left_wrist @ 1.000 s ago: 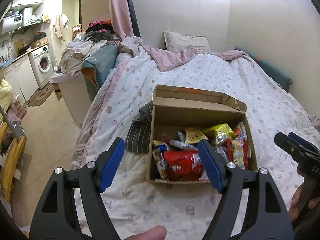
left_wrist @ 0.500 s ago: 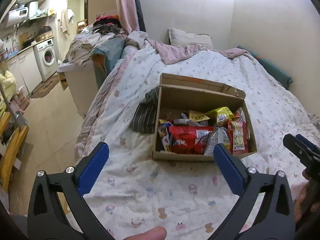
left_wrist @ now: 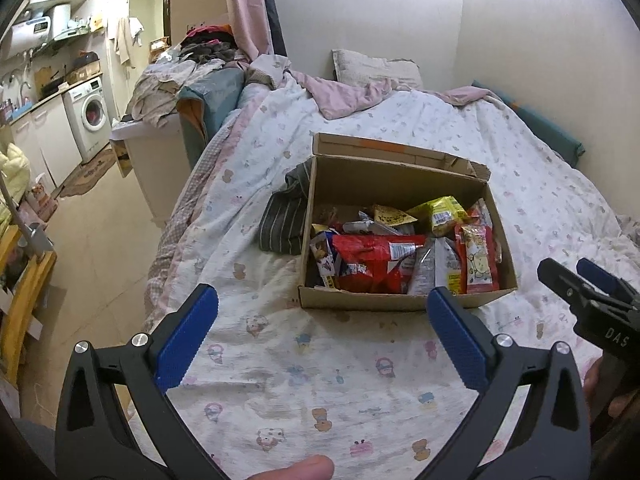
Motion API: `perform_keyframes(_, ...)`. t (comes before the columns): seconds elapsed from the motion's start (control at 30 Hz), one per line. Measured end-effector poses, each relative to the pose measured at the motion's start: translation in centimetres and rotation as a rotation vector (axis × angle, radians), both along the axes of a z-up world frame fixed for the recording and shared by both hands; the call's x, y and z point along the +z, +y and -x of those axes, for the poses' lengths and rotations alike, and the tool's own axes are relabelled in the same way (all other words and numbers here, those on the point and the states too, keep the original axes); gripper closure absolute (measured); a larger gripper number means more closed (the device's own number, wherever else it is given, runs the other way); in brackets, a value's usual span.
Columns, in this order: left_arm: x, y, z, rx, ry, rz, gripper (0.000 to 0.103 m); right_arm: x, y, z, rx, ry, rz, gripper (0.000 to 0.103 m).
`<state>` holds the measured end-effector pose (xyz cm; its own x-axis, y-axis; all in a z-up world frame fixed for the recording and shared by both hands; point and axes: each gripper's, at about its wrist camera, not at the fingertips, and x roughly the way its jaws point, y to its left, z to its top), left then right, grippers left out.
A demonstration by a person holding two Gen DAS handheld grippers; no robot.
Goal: Organize snacks
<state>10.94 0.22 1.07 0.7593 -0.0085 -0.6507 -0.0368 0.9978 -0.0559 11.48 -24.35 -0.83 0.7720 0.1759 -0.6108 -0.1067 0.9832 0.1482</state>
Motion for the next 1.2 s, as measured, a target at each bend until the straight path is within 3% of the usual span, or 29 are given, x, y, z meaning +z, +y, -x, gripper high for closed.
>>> perform_keyframes(1.2, 0.25, -0.06, -0.55, 0.007, -0.001, 0.013, 0.0, 0.0, 0.28, 0.08, 0.011, -0.008, 0.01, 0.0)
